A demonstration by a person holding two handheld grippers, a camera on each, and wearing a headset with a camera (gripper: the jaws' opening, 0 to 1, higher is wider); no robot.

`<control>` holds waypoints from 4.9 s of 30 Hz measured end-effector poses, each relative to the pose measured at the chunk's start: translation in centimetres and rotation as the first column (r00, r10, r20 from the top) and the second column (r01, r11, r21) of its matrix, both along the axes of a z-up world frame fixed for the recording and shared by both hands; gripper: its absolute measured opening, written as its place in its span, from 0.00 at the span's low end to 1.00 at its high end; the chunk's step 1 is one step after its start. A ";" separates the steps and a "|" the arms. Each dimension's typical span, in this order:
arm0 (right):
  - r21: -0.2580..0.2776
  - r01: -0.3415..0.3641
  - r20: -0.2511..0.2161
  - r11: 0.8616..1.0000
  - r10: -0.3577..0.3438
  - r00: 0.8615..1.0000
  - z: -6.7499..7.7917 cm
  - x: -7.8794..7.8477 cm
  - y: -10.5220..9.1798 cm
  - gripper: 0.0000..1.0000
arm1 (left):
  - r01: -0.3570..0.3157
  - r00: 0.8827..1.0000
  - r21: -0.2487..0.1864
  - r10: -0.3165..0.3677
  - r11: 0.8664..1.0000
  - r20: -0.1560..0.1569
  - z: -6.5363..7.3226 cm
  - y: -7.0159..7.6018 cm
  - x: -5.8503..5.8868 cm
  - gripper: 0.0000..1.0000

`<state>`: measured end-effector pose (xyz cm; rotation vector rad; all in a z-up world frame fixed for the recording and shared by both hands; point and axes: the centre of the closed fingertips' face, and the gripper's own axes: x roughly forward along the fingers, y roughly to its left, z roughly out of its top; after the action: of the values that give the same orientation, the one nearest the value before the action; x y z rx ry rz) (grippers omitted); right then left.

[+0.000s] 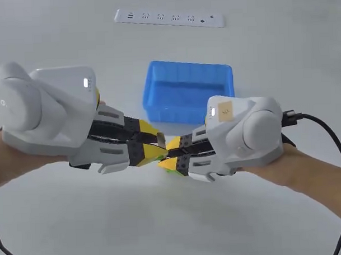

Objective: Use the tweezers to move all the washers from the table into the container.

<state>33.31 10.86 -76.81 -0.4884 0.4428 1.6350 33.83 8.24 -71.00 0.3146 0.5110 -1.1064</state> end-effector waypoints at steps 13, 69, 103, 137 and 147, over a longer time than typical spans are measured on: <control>0.027 0.020 -0.011 0.999 -0.019 1.000 1.3 0.4 -0.6 0.09 | -0.016 0.999 -0.021 0.017 1.000 0.052 1.6 0.1 0.4 0.09; 0.098 0.176 0.128 0.980 -0.188 0.974 9.2 11.6 -1.9 0.09 | -0.530 0.845 -0.169 0.501 0.831 -0.189 1.0 8.5 -0.3 0.66; 0.009 0.197 0.087 0.980 -0.197 0.976 0.3 14.5 -1.0 0.10 | -0.572 0.800 -0.142 0.511 0.808 -0.315 -1.3 8.4 -2.8 0.77; 0.071 0.208 0.089 0.976 -0.214 0.973 3.0 14.8 -0.8 0.10 | -0.484 0.872 -0.183 0.453 0.856 -0.186 2.1 7.1 3.6 0.78; 0.050 0.203 0.087 0.978 -0.207 0.974 3.0 14.1 -1.5 0.11 | -0.329 0.944 -0.256 0.319 0.909 -0.081 4.7 1.8 11.0 0.58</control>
<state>47.44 9.39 -73.80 -0.4691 0.3775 1.4138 44.79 10.04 -66.31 -0.0295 0.4223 -0.8427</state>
